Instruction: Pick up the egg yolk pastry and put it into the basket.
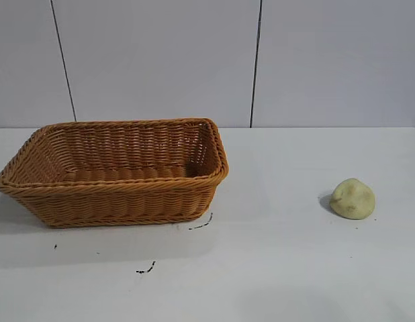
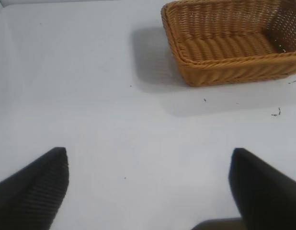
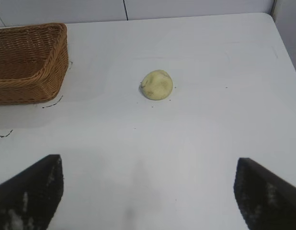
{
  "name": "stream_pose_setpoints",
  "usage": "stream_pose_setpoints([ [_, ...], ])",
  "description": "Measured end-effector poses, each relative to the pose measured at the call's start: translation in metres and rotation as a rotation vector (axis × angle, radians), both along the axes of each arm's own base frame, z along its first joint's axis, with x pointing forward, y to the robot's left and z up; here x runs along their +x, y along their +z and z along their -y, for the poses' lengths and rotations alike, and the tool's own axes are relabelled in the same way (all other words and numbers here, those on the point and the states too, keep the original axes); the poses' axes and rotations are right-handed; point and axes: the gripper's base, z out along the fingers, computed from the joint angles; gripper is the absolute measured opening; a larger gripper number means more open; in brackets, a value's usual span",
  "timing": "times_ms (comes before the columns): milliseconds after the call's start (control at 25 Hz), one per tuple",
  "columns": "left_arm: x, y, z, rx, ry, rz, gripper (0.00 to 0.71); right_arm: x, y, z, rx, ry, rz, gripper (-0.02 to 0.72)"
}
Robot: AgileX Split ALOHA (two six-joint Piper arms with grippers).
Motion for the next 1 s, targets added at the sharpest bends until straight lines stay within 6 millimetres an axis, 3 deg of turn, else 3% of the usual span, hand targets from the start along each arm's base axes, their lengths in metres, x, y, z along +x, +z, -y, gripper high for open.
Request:
stream_pose_setpoints([
  [320, 0.0, 0.0, 0.0, 0.0, 0.0, 0.0, 0.693, 0.001, 0.001, 0.002, 0.007, -0.028, -0.008, 0.696],
  [480, 0.0, 0.0, 0.0, 0.0, 0.0, 0.0, 0.693, 0.016, 0.018, 0.002, 0.007, -0.029, -0.071, 0.696],
  [720, 0.0, 0.0, 0.0, 0.0, 0.0, 0.0, 0.693, 0.067, 0.065, 0.002, 0.006, -0.031, -0.187, 0.696],
  [1000, 0.0, 0.0, 0.0, 0.0, 0.0, 0.001, 0.693, 0.151, 0.103, 0.001, 0.002, -0.03, -0.331, 0.696],
])
